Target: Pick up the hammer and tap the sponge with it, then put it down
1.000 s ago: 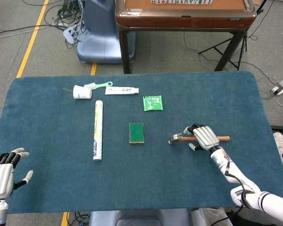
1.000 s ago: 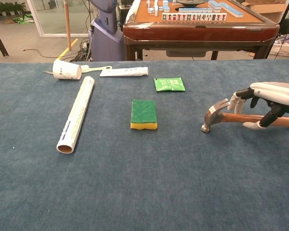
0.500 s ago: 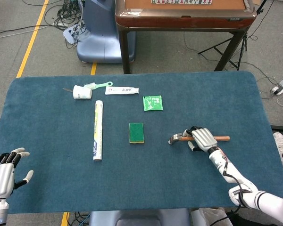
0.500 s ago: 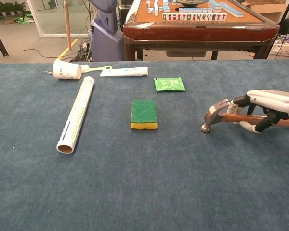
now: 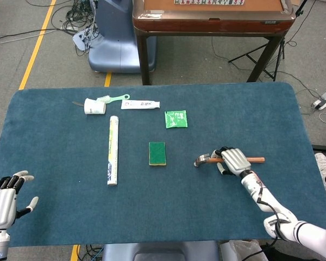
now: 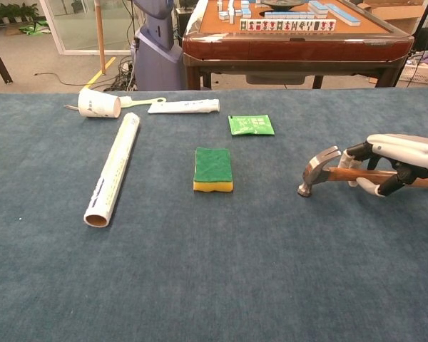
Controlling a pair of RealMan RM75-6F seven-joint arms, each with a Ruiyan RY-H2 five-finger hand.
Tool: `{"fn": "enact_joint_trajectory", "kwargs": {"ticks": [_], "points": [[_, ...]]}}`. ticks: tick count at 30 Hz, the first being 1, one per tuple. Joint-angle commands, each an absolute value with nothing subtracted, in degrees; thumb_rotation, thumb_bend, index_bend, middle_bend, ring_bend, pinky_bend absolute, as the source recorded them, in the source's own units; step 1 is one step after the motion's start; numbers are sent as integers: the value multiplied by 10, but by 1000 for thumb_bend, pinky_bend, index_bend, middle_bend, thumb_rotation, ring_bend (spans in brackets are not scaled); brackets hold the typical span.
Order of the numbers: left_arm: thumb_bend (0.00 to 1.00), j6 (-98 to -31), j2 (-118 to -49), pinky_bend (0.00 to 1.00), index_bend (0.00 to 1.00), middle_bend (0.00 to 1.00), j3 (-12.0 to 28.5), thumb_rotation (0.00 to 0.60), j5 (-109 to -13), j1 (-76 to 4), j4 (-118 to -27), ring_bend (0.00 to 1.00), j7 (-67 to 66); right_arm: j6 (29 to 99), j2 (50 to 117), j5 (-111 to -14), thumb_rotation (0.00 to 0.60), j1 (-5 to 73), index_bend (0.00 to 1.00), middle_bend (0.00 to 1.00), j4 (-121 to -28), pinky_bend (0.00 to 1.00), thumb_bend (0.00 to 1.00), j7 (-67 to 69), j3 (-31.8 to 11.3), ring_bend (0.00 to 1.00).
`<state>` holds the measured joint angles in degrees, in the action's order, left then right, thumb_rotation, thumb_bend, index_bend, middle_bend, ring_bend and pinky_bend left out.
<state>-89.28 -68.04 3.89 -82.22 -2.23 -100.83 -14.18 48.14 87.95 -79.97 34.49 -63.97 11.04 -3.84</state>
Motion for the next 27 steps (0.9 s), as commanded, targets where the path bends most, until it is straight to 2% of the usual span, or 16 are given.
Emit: {"fn": "enact_joint_trajectory", "kwargs": {"ticks": [1, 16, 27], "points": [[206, -892, -680, 175, 329, 255, 39, 600, -822, -22, -1008, 273, -142, 483, 879, -799, 600, 344, 390, 441, -640, 304, 579, 110, -38, 241], [206, -883, -674, 175, 329, 255, 37, 600, -820, -25, -1012, 271, -142, 482, 888, -792, 600, 341, 398, 506, -633, 304, 583, 117, -38, 307], [206, -880, -671, 175, 328, 255, 35, 600, -818, -25, -1014, 269, -143, 490, 895, -792, 600, 338, 437, 572, -625, 304, 629, 125, -39, 371]]}}
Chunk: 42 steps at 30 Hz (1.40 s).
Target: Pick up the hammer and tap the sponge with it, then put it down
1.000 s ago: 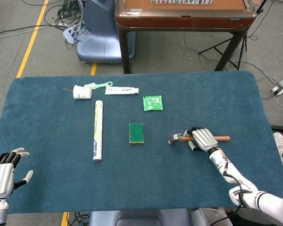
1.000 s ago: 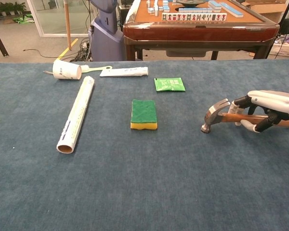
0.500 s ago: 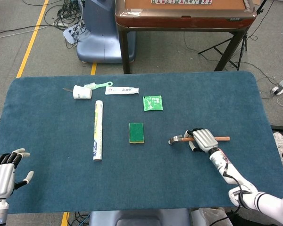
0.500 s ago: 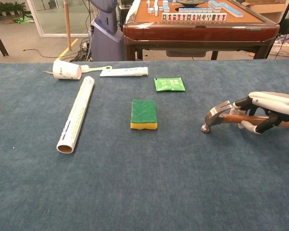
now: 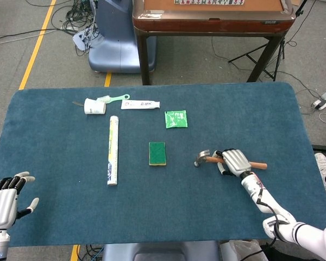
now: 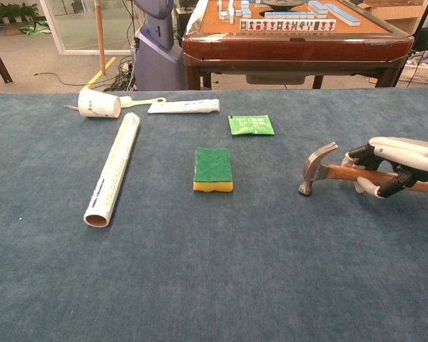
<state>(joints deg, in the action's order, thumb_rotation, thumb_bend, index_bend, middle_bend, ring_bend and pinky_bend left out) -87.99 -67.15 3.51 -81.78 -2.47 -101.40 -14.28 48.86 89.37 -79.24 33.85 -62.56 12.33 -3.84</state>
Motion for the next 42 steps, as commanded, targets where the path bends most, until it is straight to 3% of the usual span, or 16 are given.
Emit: {"fn": "enact_joint_trajectory", "kwargs": {"ticks": [1, 13, 20, 26, 31, 36, 42], "points": [[206, -879, -671, 175, 328, 256, 35, 600, -818, -25, -1015, 268, -142, 492, 896, -793, 600, 337, 443, 578, -624, 304, 631, 126, -39, 378], [206, -875, -667, 174, 326, 255, 35, 600, -817, -27, -1020, 266, -146, 528, 908, -798, 600, 326, 457, 624, -608, 308, 710, 156, -49, 456], [206, -873, -666, 174, 326, 255, 34, 600, -817, -29, -1024, 264, -149, 551, 909, -807, 600, 322, 511, 660, -607, 392, 786, 171, -54, 503], [205, -872, -663, 174, 325, 255, 34, 600, -817, -30, -1027, 263, -150, 581, 909, -816, 600, 321, 575, 707, -611, 520, 838, 190, -64, 560], [206, -870, -663, 174, 325, 255, 33, 600, -818, -31, -1028, 263, -152, 594, 904, -823, 600, 326, 632, 751, -623, 698, 851, 197, -72, 619], [206, -869, -661, 173, 325, 255, 33, 600, -821, -33, -1031, 263, -156, 586, 888, -827, 600, 342, 677, 785, -645, 820, 854, 187, -81, 680], [206, -870, -662, 174, 326, 255, 32, 600, -824, -34, -1033, 263, -160, 545, 869, -820, 600, 372, 709, 813, -672, 899, 865, 174, -90, 714]]}}
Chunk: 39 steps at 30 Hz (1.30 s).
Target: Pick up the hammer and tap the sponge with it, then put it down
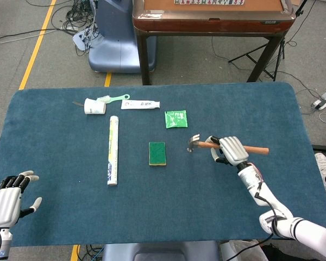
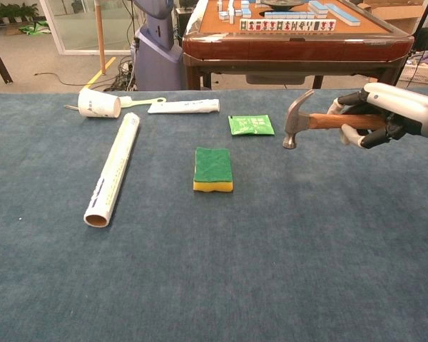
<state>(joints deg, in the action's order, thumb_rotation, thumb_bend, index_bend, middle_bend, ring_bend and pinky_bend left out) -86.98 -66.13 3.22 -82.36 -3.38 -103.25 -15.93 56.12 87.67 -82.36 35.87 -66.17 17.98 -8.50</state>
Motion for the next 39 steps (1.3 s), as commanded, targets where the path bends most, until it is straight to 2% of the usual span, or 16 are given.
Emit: {"fn": "enact_joint_trajectory", "kwargs": {"ticks": [1, 12, 26, 39], "points": [[206, -871, -662, 174, 325, 255, 32, 600, -824, -33, -1032, 263, -161, 538, 867, -819, 600, 376, 713, 817, -674, 908, 872, 174, -91, 720], [206, -880, -664, 174, 326, 255, 30, 600, -824, -27, -1027, 266, -158, 506, 895, -820, 600, 423, 757, 866, -663, 979, 912, 135, -98, 781], [206, -882, -668, 174, 325, 255, 30, 600, -822, -24, -1013, 266, -148, 556, 967, -835, 600, 437, 774, 883, -601, 985, 915, 111, -97, 801], [206, -880, -669, 174, 326, 255, 30, 600, -819, -22, -1004, 266, -138, 568, 1031, -843, 600, 459, 776, 885, -532, 985, 915, 133, -98, 803]]}}
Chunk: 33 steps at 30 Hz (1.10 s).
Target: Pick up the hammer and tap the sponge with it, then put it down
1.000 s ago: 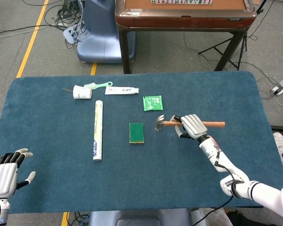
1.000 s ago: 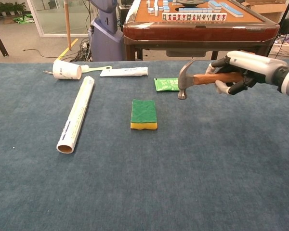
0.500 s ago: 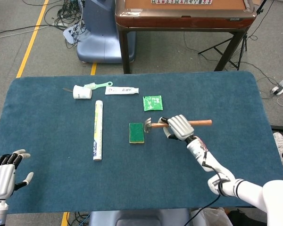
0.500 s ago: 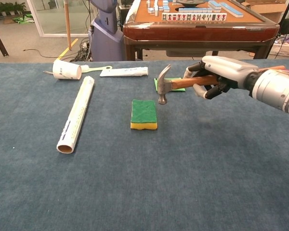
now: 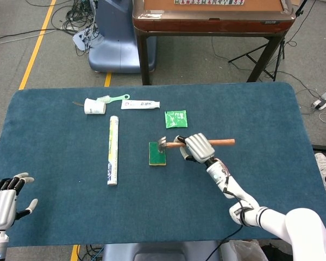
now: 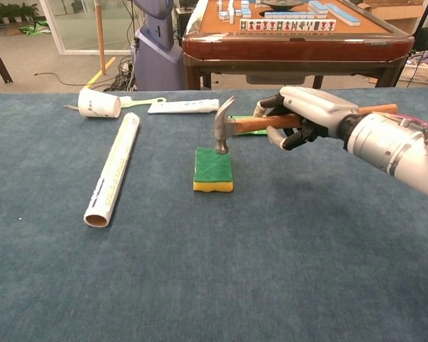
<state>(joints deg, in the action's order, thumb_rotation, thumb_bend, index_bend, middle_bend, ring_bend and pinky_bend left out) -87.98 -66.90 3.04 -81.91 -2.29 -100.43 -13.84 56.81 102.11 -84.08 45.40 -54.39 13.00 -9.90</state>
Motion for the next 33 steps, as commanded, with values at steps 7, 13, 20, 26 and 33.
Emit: {"fn": "enact_joint_trajectory", "kwargs": {"ticks": [7, 13, 20, 26, 33], "points": [[206, -883, -669, 174, 326, 255, 29, 600, -815, -18, -998, 266, -129, 560, 1050, -845, 600, 469, 776, 886, -503, 985, 915, 135, -93, 803], [206, -883, -671, 173, 326, 255, 28, 600, -814, -16, -994, 266, -126, 554, 1059, -845, 600, 473, 776, 886, -489, 985, 915, 139, -88, 804], [206, -884, -669, 174, 326, 255, 29, 600, -815, -14, -997, 266, -125, 561, 1058, -845, 600, 476, 776, 885, -484, 985, 915, 146, -91, 804], [206, -884, -671, 174, 326, 255, 28, 600, -814, -13, -994, 266, -126, 544, 1066, -845, 600, 477, 776, 885, -470, 985, 915, 144, -78, 804], [206, -886, -669, 174, 326, 255, 29, 600, -813, -11, -996, 266, -126, 562, 1064, -850, 600, 478, 776, 885, -466, 985, 915, 156, -82, 804]]}}
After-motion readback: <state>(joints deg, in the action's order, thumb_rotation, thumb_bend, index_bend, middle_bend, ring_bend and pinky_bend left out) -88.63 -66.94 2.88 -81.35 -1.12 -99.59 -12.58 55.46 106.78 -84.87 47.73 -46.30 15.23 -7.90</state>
